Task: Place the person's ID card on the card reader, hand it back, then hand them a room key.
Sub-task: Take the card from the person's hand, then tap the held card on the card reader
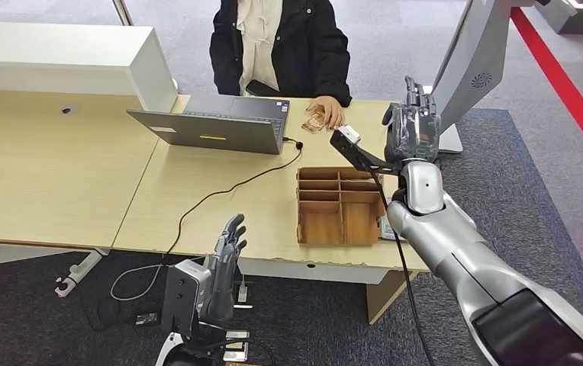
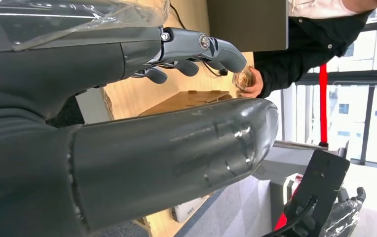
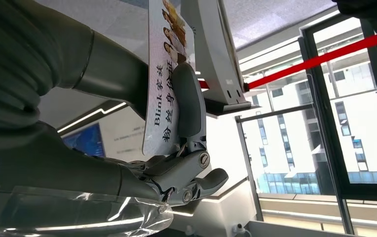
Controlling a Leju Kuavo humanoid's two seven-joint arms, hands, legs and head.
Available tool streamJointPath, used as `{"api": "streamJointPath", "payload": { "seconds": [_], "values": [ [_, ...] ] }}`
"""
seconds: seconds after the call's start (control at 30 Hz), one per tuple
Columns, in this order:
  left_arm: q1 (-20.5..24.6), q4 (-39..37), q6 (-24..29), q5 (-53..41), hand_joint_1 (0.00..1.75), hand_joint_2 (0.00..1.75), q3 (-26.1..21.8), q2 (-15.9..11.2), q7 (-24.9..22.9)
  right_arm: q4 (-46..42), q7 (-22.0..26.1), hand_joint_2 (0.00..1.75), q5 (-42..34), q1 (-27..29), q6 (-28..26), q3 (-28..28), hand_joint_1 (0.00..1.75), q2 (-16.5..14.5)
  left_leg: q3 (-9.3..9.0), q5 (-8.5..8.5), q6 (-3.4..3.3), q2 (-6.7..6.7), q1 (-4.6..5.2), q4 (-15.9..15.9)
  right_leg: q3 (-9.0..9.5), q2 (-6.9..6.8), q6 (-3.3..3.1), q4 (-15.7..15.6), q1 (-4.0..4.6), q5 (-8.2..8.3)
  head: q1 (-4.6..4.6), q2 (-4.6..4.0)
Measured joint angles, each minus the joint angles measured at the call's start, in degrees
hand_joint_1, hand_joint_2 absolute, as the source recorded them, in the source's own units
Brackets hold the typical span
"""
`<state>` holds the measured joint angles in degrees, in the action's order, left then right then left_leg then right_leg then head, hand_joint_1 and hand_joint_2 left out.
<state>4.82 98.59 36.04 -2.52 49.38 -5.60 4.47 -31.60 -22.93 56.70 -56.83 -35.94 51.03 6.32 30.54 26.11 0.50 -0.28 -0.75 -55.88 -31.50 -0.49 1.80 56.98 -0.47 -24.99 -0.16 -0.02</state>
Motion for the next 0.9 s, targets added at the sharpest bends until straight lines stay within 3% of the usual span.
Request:
{"api": "streamJointPath", "payload": {
  "seconds": [0.9],
  "values": [
    [0.4, 2.3, 1.5, -1.6, 0.0, 0.0, 0.0, -2.1, -3.0, -4.3, -0.7, 1.75, -2.2, 8.7, -1.9, -5.8, 1.75, 2.1, 0.0, 0.0, 0.0, 0.01, 0.02, 0.0, 0.01, 0.0, 0.0, 0.0, 0.01, 0.0, 0.01, 0.0]
  ]
}}
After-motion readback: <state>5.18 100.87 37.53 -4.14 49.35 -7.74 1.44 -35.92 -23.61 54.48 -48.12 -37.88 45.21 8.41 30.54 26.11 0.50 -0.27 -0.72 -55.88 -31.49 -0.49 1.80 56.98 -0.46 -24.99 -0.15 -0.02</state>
